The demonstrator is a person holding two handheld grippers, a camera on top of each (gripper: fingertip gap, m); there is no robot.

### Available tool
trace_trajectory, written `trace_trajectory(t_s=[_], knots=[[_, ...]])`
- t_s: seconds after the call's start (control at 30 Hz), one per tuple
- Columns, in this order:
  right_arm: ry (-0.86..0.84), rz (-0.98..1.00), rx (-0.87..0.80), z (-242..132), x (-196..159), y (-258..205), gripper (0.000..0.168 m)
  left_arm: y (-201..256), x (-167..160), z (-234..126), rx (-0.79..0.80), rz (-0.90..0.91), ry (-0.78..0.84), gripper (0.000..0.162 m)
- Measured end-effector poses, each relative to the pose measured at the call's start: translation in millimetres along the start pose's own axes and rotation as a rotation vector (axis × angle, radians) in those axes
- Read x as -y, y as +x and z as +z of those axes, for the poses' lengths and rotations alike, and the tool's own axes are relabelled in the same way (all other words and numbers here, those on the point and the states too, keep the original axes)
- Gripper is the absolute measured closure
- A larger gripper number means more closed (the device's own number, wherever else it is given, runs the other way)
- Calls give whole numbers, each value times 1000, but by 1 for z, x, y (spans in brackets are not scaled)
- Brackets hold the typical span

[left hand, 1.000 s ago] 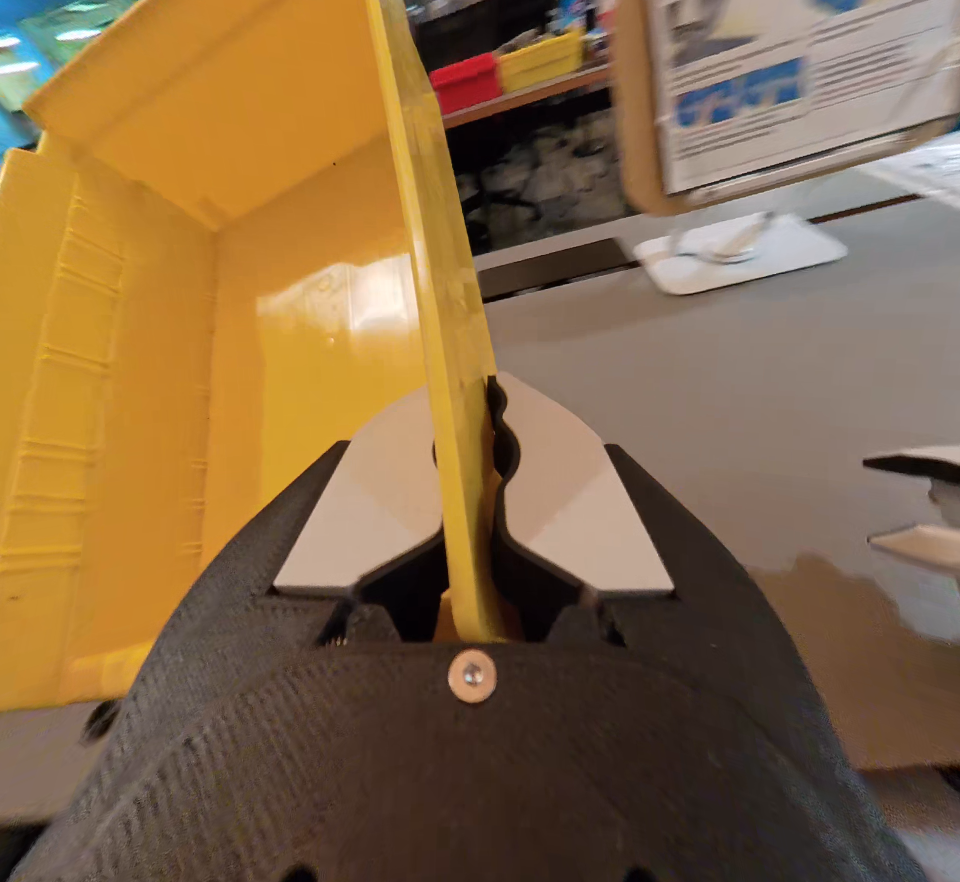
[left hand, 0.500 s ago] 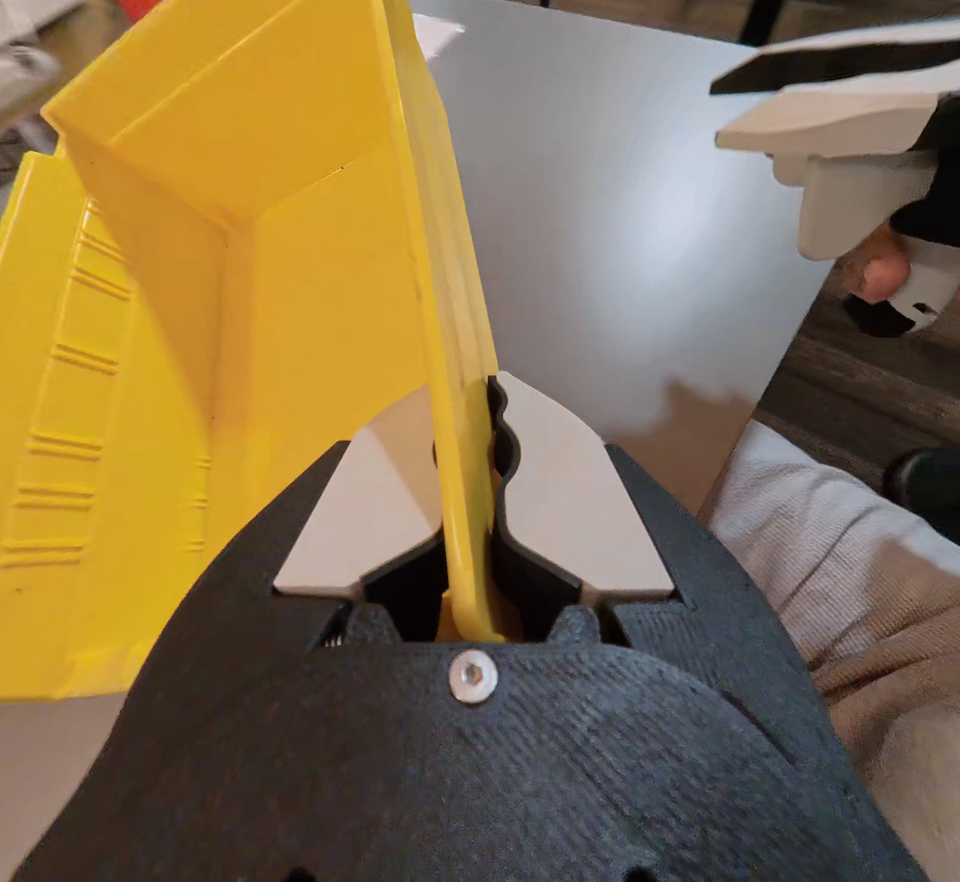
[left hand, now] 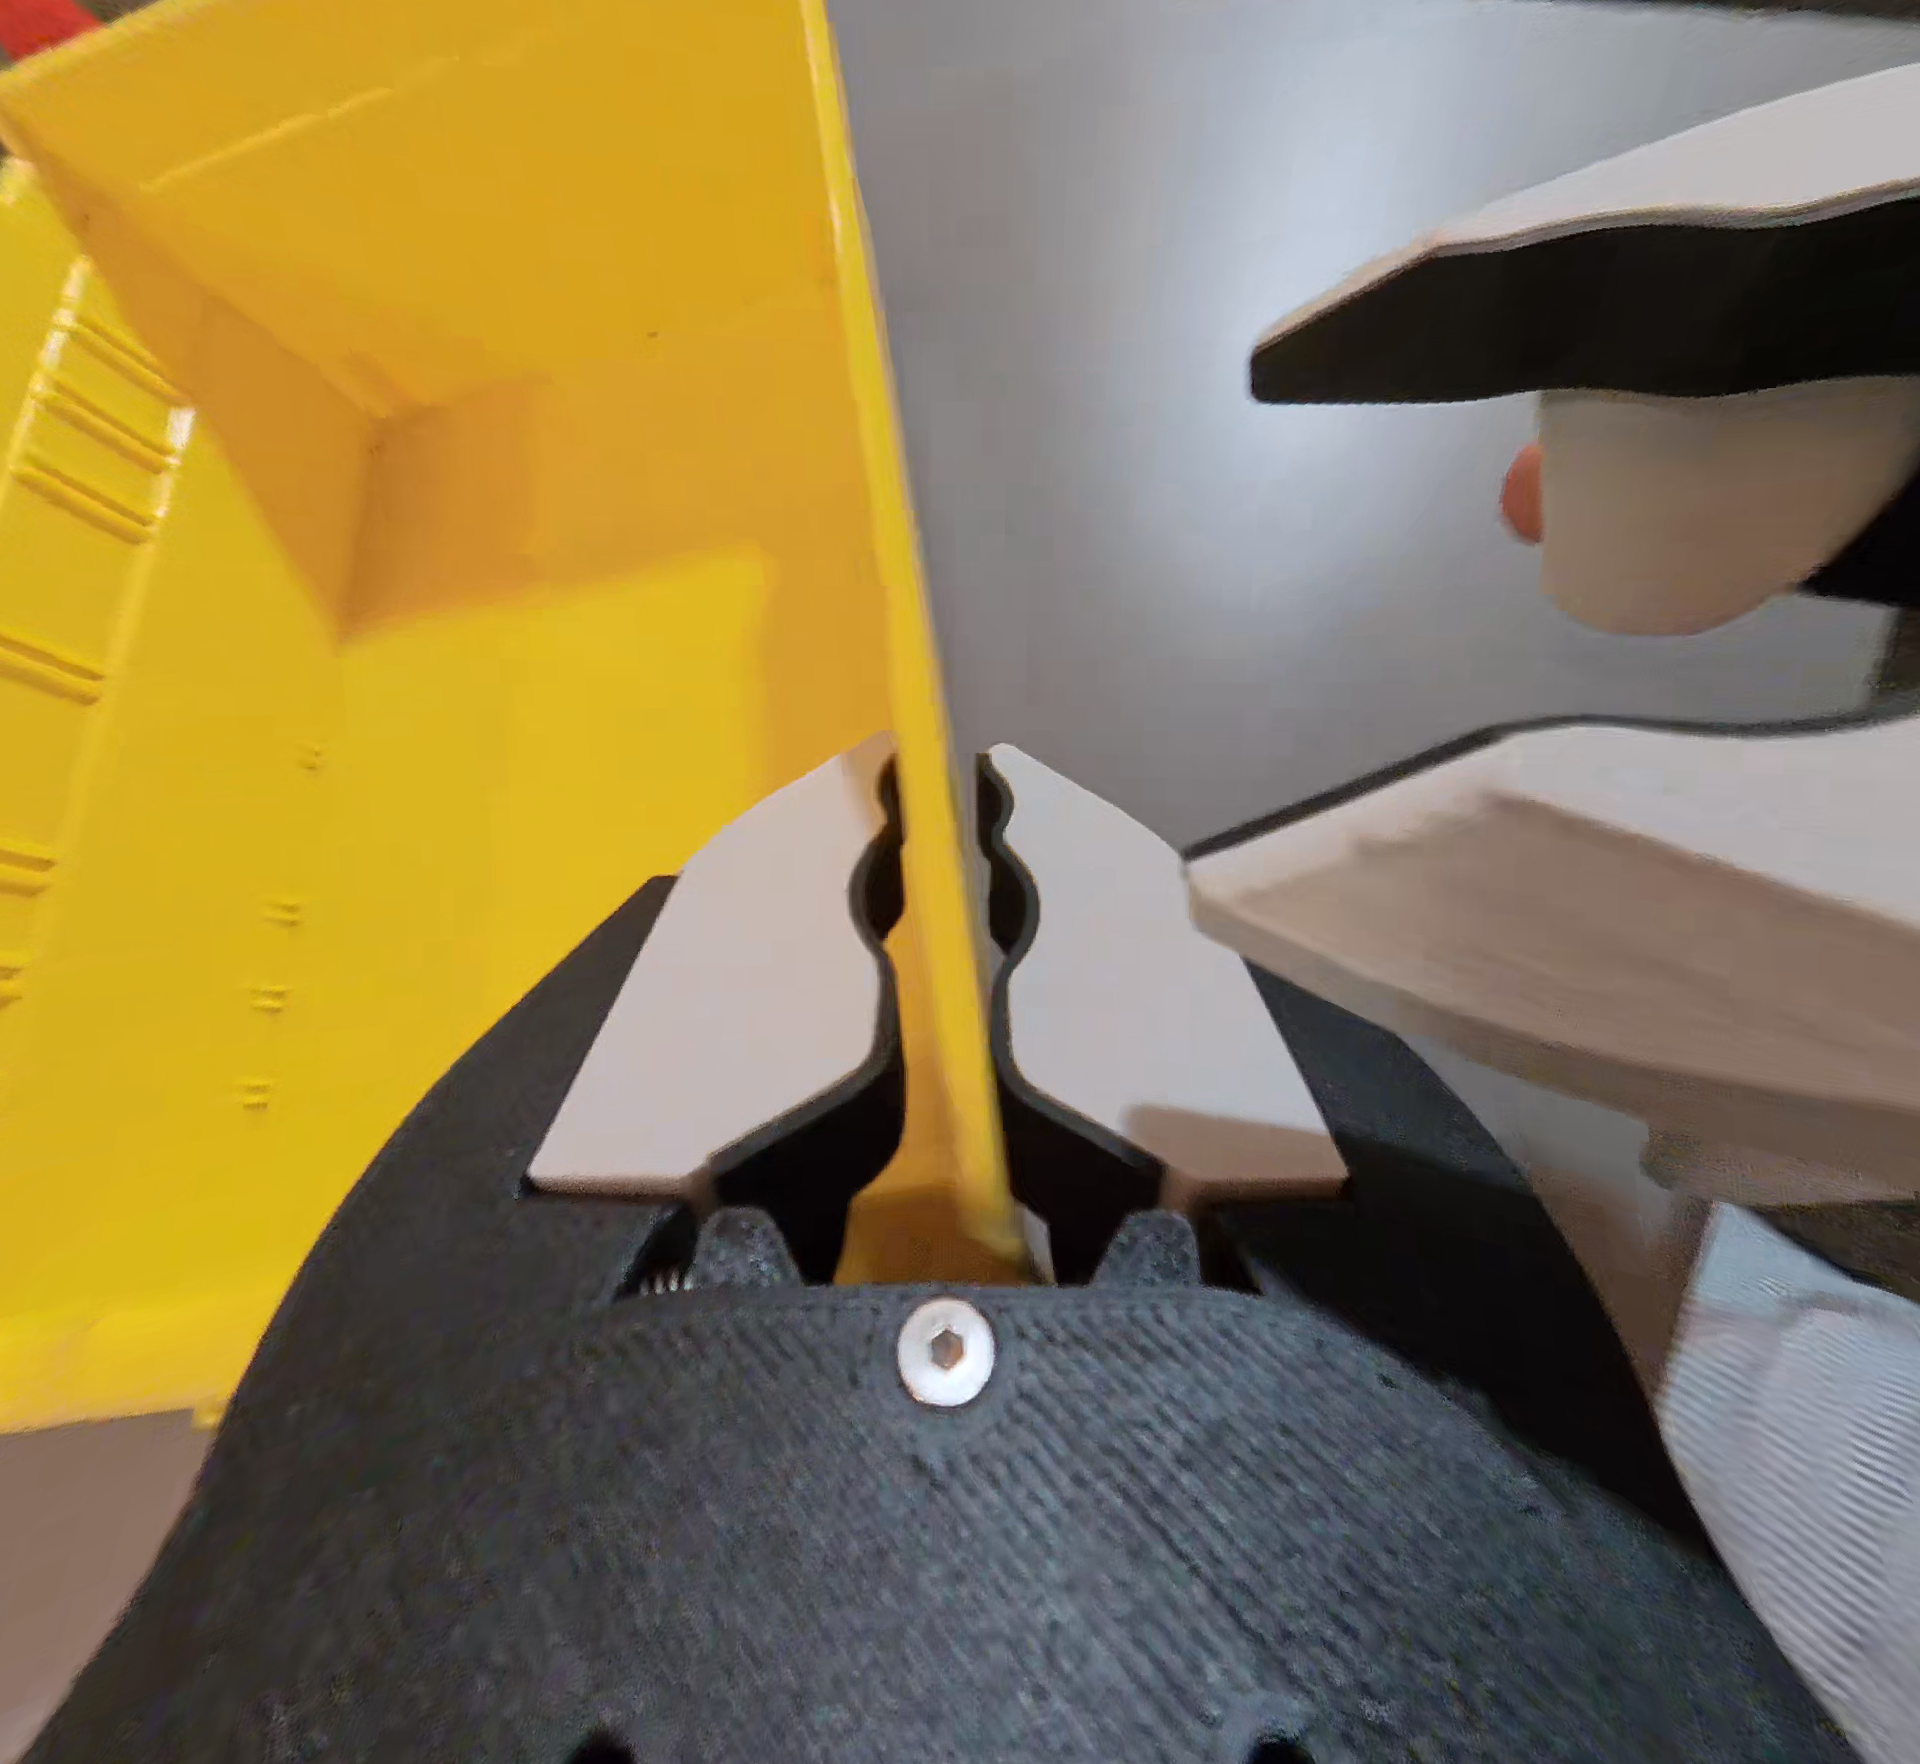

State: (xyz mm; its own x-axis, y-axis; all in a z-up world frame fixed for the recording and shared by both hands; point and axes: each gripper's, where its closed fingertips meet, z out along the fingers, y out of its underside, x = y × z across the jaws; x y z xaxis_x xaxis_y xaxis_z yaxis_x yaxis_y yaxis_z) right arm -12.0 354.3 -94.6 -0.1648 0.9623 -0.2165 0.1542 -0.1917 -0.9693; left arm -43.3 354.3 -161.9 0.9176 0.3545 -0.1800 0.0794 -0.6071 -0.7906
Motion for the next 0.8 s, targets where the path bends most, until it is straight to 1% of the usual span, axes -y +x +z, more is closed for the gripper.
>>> trace_trajectory(t_s=[0.03,0.07,0.13,0.17,0.2,0.23,0.27,0.33,0.37,0.4,0.43,0.47,0.53,0.57,0.6,0.63,0.67,0.73,0.8], knots=[[5,8,-3,0,0,2,102,8,5,-1,-63,-33,36,136],[14,8,-10,-1,2,4,101,17,14,-8,-136,-74,97,110],[90,21,-18,-6,13,8,97,18,25,-32,-215,-163,219,82],[140,32,-13,-8,21,5,94,14,27,-49,-241,-219,272,74],[175,36,-1,-8,26,-1,92,8,26,-66,-265,-279,314,71],[178,26,-1,-5,26,-9,89,-1,21,-83,-276,-341,346,69],[160,2,-14,1,22,-17,83,-14,13,-99,-270,-405,374,70],[102,-59,-88,19,4,-27,63,-45,-10,-125,-213,-520,414,72],[60,-80,-128,29,-6,-28,52,-62,-25,-137,-163,-563,432,76],[9,-93,-143,39,-16,-32,45,-78,-41,-147,-108,-593,450,81],[-45,-100,-146,48,-25,-35,40,-92,-57,-159,-54,-624,474,88],[-85,-110,-151,56,-31,-37,39,-103,-68,-176,-12,-657,548,96],[-131,-129,-191,63,-36,-28,45,-118,-80,-217,60,-710,761,112],[-121,-140,-217,63,-33,-18,55,-119,-84,-228,66,-701,796,113],[-99,-143,-232,62,-28,-7,54,-118,-87,-232,62,-672,776,112],[-74,-128,-235,62,-22,2,57,-118,-89,-232,61,-638,734,111],[-49,-110,-247,61,-16,14,76,-118,-91,-231,60,-591,688,110],[-27,-103,-315,61,-5,49,101,-121,-97,-228,99,-516,643,111],[-48,-131,-307,62,4,82,128,-123,-100,-229,123,-509,644,114]])
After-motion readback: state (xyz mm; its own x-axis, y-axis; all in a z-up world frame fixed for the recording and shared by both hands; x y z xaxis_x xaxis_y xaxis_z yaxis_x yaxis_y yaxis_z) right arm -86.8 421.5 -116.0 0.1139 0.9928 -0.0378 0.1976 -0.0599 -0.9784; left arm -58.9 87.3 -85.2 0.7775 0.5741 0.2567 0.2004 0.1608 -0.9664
